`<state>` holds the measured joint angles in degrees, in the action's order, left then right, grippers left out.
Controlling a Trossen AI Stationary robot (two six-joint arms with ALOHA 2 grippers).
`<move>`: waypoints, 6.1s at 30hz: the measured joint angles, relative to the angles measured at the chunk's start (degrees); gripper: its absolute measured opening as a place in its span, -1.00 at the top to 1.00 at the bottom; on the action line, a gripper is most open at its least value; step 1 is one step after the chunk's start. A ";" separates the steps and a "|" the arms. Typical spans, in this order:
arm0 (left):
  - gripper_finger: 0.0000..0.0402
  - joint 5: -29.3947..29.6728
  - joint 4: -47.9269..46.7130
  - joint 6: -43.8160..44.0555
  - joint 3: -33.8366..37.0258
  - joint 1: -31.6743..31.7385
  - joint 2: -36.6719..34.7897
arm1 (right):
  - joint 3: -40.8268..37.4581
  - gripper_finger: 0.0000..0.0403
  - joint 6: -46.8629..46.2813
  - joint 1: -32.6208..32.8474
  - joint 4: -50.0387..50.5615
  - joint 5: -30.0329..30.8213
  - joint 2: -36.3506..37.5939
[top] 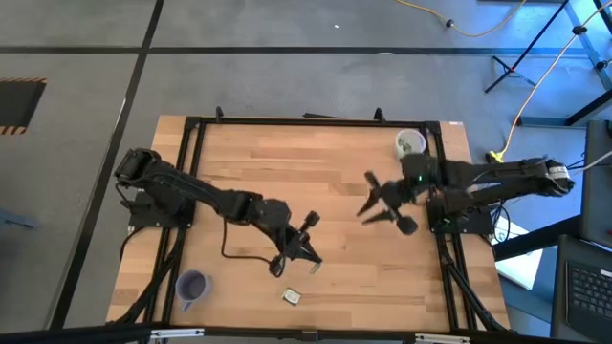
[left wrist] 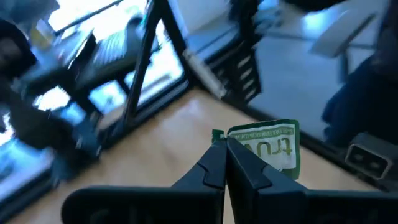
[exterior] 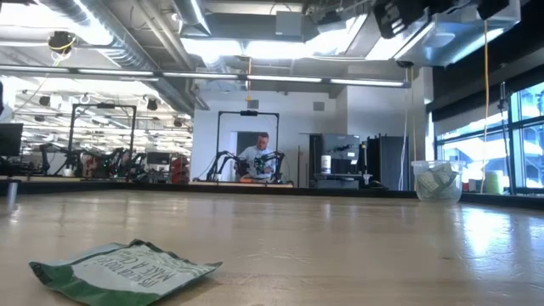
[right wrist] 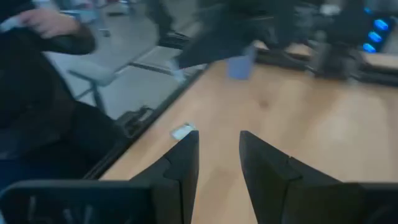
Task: Pick and place Stevia / Truvia into bins
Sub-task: Put the left green stevia packet into the transparent container, then put the green stevia packet into the transparent container
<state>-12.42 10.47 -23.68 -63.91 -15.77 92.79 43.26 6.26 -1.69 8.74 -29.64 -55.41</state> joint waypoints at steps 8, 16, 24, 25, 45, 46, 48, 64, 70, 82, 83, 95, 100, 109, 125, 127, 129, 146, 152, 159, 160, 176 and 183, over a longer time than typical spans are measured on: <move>0.99 -8.43 6.74 -4.13 0.23 5.21 1.31 | -9.72 0.41 -2.96 9.62 -28.24 7.78 -5.17; 0.98 -9.61 11.50 -4.56 0.17 7.67 5.17 | -6.55 0.41 -1.43 13.87 -32.18 12.25 -14.19; 0.98 -9.81 12.11 -4.11 0.18 7.77 5.73 | -4.04 0.41 -0.54 15.15 -31.67 12.66 -17.56; 0.98 -9.80 12.06 -4.14 0.18 7.68 5.73 | -4.04 0.41 -0.91 15.12 -31.56 12.69 -17.58; 0.98 -9.56 15.62 -8.24 0.18 7.65 5.73 | -4.04 0.41 -4.63 16.44 -29.58 13.93 -17.60; 0.98 -9.50 15.60 -8.56 0.18 7.65 5.73 | -4.04 0.41 -4.54 16.65 -29.58 13.93 -17.60; 0.98 -9.15 15.87 -8.63 0.18 7.63 5.73 | -4.04 0.41 -4.56 16.72 -29.58 13.93 -17.60; 0.98 -7.64 17.65 -10.02 0.18 7.63 5.64 | -4.04 0.56 -5.98 16.76 -30.41 13.93 -17.62; 0.98 -5.77 17.59 -9.93 0.18 7.63 5.64 | -4.04 0.76 -6.09 16.76 -30.38 13.96 -17.62; 0.68 -3.32 16.94 -6.08 0.18 7.63 4.90 | -4.04 0.95 -7.75 16.76 -29.61 13.93 -17.62; 0.64 -2.29 16.17 -5.69 0.18 7.63 4.26 | -4.04 0.96 -8.12 16.76 -29.40 13.93 -17.62; 0.47 11.40 -14.01 9.77 0.12 6.49 -5.60 | 6.62 0.97 -18.70 12.53 12.85 46.34 -7.98; 0.51 11.40 -19.82 18.47 0.14 5.04 -5.29 | 17.65 0.97 -34.10 3.68 48.41 57.68 -7.59; 0.55 11.38 -22.59 21.00 0.16 3.22 -4.74 | 17.94 0.97 -40.15 -17.21 67.22 58.71 -7.85; 0.57 11.38 -22.74 21.58 0.16 3.04 -4.74 | 9.86 0.97 -21.51 -40.52 48.48 52.65 -16.90; 0.57 11.38 -22.74 21.60 0.16 3.04 -4.74 | 9.26 0.97 -20.24 -41.68 47.52 51.97 -18.30; 0.57 11.38 -22.74 21.61 0.16 3.04 -4.74 | 8.98 0.95 -19.33 -42.39 47.32 51.90 -19.73; 0.57 11.33 -22.99 21.61 0.16 3.04 -4.74 | 8.96 0.82 -16.95 -42.71 44.74 52.06 -23.02; 0.57 11.28 -23.23 21.61 0.16 3.04 -4.74 | 8.96 0.82 -16.50 -42.82 44.19 54.48 -23.01; 0.57 10.99 -23.24 22.45 0.16 3.04 -4.74 | 8.96 0.81 -16.26 -42.82 44.21 55.04 -22.98; 0.57 10.85 -23.24 22.47 0.16 3.04 -4.74 | 8.96 0.81 -16.18 -42.82 44.24 55.04 -22.98; 0.57 10.84 -24.66 23.56 0.16 2.75 -4.74 | 8.96 0.35 -18.07 -45.78 44.80 55.79 -22.89; 0.57 11.21 -28.47 20.40 0.21 -1.08 -4.18 | 8.97 0.35 -17.99 -44.40 41.03 57.78 -17.96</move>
<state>-1.20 -18.01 -3.28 -63.70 -16.85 88.62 52.24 -11.74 -46.09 49.77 28.14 -73.38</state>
